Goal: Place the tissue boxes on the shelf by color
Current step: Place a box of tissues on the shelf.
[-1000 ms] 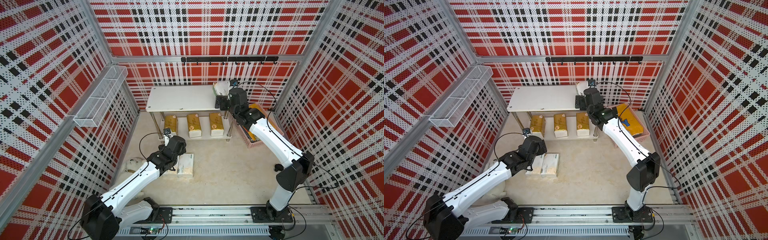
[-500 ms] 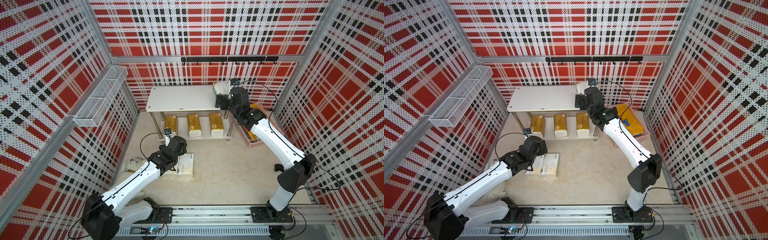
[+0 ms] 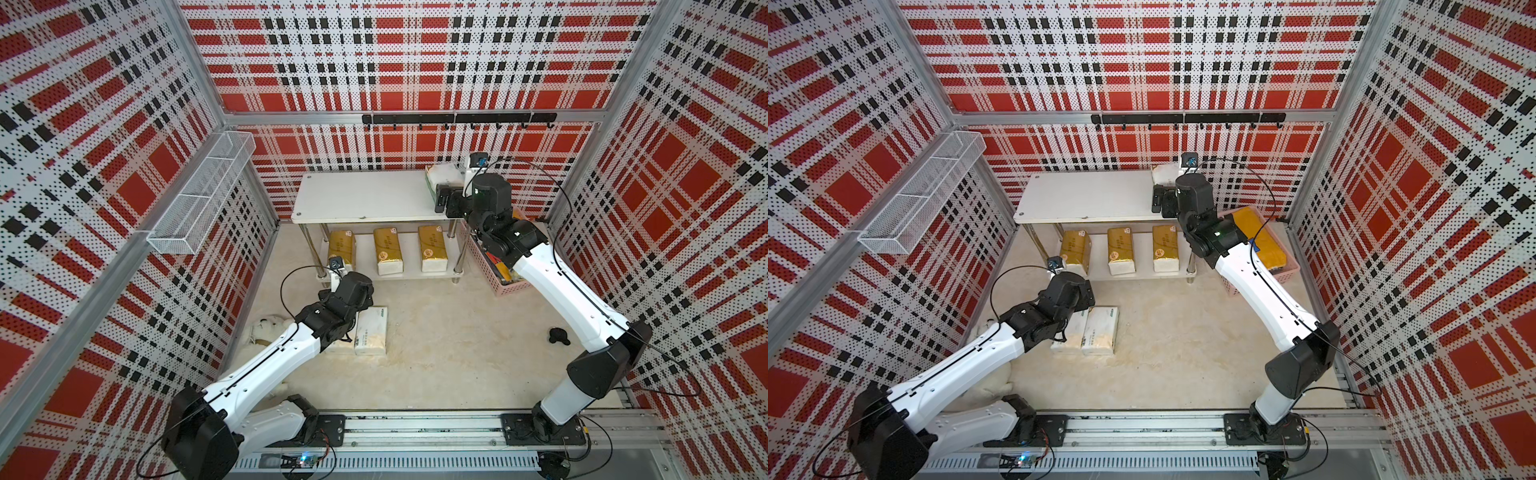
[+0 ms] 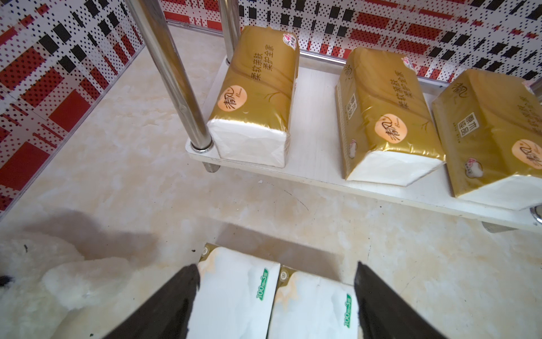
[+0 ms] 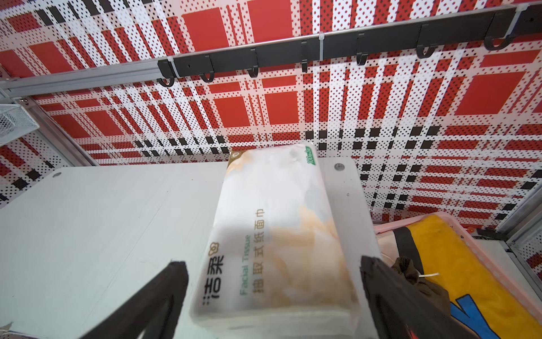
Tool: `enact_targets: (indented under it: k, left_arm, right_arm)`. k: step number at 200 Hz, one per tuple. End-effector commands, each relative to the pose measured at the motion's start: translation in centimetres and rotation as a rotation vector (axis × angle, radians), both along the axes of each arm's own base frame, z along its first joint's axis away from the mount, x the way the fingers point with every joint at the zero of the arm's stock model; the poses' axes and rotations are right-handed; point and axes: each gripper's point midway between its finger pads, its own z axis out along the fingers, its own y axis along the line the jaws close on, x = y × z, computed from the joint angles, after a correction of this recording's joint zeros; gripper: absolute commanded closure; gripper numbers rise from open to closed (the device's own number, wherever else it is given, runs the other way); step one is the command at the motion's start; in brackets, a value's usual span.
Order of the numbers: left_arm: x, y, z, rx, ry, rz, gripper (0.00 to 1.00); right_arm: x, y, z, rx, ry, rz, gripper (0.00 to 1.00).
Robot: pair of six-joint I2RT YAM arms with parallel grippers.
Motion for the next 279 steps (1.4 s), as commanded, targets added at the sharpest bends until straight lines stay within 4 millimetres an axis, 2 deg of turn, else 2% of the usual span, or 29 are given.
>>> enact_targets:
  k: [1, 48, 85, 109, 140, 207, 243, 279]
  left_arm:
    - [0.4, -0.5, 1.0, -0.009, -0.023, 0.000, 0.13]
    - [0.5, -0.6, 0.8, -0.006, -0.021, -0.003, 0.13]
    - [0.4, -0.5, 0.7, -0.001, -0.022, -0.003, 0.13]
    - [0.4, -0.3, 0.8, 0.001, -0.025, 0.002, 0.13]
    - [0.4, -0.4, 0.1, 0.000, -0.012, -0.006, 0.13]
    - [-0.1, 0.1, -0.3, -0.002, -0.015, -0.005, 0.13]
    - [0.0, 0.4, -0.2, -0.001, -0.019, 0.003, 0.13]
    - [0.0, 0.2, -0.4, -0.003, -0.018, 0.000, 0.13]
  right_arm:
    - [-1.0, -0.3, 1.4, 0.047, -0.035, -0.002, 0.00]
    - [-0.1, 0.6, -1.3, 0.031, 0.019, 0.012, 0.00]
    - [-0.5, 1.3, -1.4, 0.047, 0.015, 0.050, 0.00]
    - [-0.7, 1.1, -1.6, 0.059, 0.019, 0.037, 0.00]
    - [-1.0, 1.4, -1.6, 0.088, 0.021, 0.039, 0.00]
    - [-1.8, 0.6, -0.3, 0.107, -0.013, 0.002, 0.00]
    - [-2.7, -0.4, 1.4, 0.094, -0.054, -0.008, 0.00]
    - [-4.1, -1.5, 3.9, 0.088, -0.126, -0.006, 0.00]
